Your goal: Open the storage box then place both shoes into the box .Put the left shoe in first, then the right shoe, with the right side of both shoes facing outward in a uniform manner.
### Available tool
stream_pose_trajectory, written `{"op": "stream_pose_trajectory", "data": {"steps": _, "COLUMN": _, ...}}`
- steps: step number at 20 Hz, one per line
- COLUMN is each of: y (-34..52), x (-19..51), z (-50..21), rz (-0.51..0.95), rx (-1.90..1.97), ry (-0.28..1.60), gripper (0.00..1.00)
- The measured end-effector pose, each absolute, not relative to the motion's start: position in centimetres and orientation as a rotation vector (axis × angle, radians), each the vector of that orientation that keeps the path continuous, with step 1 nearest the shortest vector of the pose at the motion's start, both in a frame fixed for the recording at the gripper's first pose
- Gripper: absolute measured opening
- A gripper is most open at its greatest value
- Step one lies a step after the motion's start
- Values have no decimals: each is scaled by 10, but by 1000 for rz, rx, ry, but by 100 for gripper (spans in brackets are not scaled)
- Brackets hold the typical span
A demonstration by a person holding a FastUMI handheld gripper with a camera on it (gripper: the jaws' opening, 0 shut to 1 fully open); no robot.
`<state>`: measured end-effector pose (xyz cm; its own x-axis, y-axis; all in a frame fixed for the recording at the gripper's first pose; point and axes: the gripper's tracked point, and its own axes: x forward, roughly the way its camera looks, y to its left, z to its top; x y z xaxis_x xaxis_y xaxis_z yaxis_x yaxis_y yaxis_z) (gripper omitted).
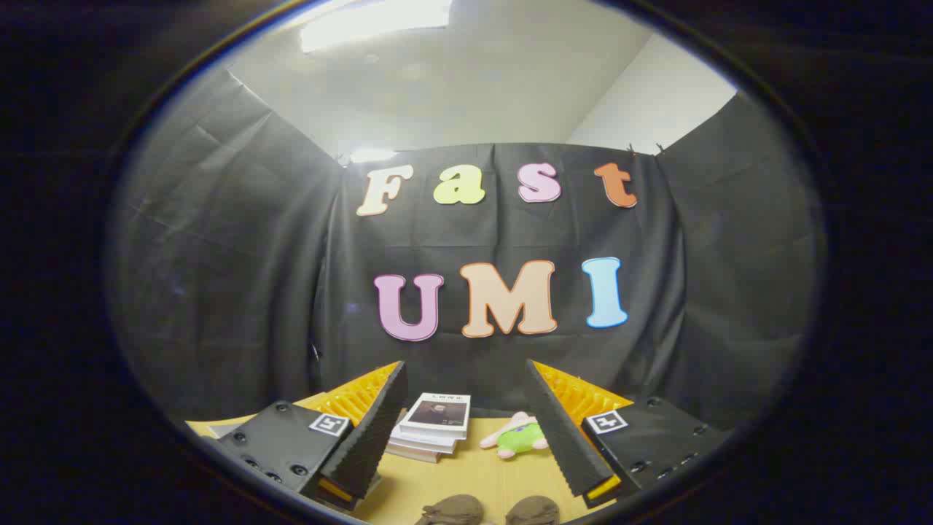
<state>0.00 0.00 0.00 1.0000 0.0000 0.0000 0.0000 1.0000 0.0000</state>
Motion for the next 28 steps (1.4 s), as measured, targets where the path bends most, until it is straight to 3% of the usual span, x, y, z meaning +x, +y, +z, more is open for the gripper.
{"op": "stream_pose_trajectory", "data": {"steps": 20, "y": 7, "x": 7, "z": 7, "rz": 61, "rx": 27, "ry": 0, "gripper": 100}}
{"op": "stream_pose_trajectory", "data": {"steps": 28, "y": 41, "x": 0, "z": -39, "rz": 205, "rx": 221, "ry": 176, "gripper": 100}}
